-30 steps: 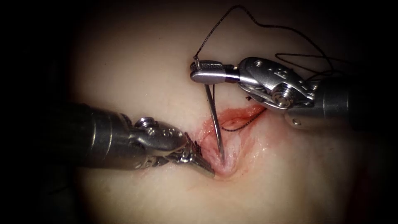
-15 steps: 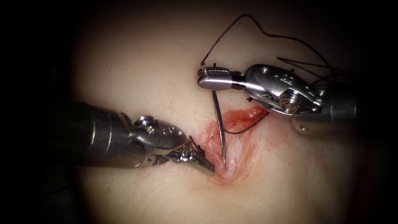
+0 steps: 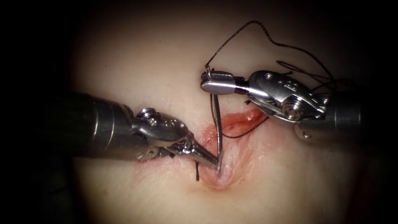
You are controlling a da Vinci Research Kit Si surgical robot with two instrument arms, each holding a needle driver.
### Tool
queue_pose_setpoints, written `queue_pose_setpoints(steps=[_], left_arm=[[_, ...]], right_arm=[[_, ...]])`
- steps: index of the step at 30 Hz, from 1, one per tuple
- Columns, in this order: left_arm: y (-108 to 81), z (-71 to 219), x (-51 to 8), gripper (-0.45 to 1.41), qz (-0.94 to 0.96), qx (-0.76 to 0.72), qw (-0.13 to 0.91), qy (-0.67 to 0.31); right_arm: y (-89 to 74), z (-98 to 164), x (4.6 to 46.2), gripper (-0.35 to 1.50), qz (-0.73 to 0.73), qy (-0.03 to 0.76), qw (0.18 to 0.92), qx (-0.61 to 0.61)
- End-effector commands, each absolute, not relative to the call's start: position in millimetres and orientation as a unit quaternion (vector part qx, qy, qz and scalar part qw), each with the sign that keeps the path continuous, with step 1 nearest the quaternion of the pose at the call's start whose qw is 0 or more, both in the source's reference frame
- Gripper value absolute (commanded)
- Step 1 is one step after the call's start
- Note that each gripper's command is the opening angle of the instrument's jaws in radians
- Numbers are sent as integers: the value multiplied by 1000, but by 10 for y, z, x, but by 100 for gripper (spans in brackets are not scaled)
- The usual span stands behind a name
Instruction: Wound Closure
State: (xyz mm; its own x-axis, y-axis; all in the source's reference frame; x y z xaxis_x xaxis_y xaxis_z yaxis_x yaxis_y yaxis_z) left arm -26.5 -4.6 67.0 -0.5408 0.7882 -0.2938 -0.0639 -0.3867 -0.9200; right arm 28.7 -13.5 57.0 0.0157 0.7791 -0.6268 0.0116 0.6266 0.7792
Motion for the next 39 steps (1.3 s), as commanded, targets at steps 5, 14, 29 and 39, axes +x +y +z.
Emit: queue_pose_setpoints(steps=[5,14,29,39], left_arm=[[-48,676,-270,-32,739,-383,288,-473],[-48,676,-269,-32,740,-383,287,-473],[-49,675,-268,-32,740,-383,287,-473],[-48,675,-267,-32,740,-382,287,-473]], right_arm=[[-136,574,297,-35,313,634,627,327],[-139,575,299,-35,315,635,604,365],[-151,579,297,-35,362,619,565,408],[-167,579,297,-35,391,605,538,437]])
